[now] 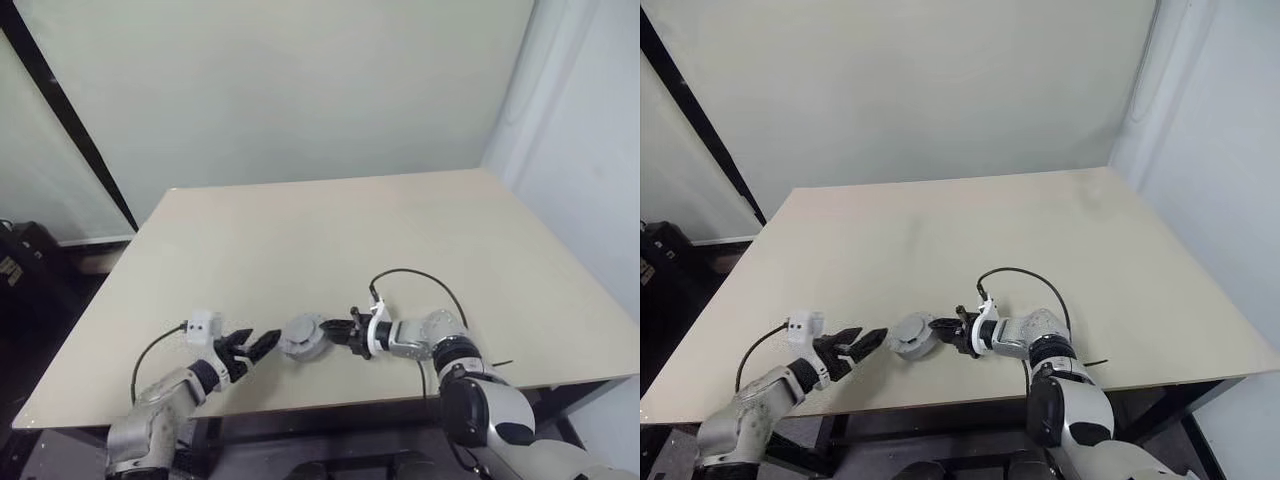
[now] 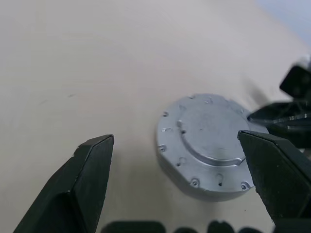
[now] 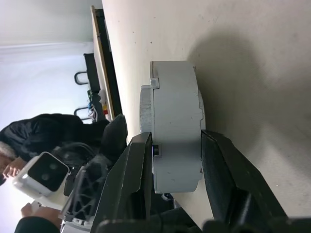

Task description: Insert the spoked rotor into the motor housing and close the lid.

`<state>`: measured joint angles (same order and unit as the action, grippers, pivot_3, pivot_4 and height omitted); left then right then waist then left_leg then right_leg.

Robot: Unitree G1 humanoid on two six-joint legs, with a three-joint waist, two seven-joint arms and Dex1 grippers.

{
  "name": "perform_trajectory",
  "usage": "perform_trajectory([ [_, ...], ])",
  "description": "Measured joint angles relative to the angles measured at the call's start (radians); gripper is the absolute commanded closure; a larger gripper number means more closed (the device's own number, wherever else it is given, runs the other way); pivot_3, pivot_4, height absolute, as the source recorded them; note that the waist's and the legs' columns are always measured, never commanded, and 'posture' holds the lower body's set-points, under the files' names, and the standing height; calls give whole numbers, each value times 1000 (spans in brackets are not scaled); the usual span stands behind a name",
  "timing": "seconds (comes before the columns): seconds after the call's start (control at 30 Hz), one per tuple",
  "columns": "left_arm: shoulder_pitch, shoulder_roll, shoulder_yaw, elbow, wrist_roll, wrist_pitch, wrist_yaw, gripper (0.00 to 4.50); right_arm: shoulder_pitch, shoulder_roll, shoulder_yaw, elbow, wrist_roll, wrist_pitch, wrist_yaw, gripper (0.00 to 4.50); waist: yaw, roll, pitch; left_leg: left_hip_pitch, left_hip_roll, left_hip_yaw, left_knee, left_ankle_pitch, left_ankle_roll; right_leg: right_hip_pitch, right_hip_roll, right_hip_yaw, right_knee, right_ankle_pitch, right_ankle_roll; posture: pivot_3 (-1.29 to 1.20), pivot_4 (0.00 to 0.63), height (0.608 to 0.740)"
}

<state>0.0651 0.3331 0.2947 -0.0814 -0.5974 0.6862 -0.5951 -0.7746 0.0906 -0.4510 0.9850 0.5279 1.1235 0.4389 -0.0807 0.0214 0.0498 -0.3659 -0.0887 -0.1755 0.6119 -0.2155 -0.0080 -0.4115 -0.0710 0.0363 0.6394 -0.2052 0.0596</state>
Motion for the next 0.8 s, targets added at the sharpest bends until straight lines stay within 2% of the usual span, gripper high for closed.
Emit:
perform_trajectory([
  [0.37, 11, -97, 159, -28, -292, 185, 134, 0, 37, 35, -36, -105, 81, 68, -6, 3303, 0, -7, 5, -1, 1, 0, 2, 0, -1, 0, 0, 0, 0, 0, 0, 0, 0, 740],
  [0.8, -48, -193, 196, -9, -496, 239, 285, 0, 44, 38, -18, -238, 160, 143, -6, 3303, 2, -9, 6, -2, 0, 0, 2, 0, 0, 0, 0, 0, -1, 0, 0, 0, 0, 740],
])
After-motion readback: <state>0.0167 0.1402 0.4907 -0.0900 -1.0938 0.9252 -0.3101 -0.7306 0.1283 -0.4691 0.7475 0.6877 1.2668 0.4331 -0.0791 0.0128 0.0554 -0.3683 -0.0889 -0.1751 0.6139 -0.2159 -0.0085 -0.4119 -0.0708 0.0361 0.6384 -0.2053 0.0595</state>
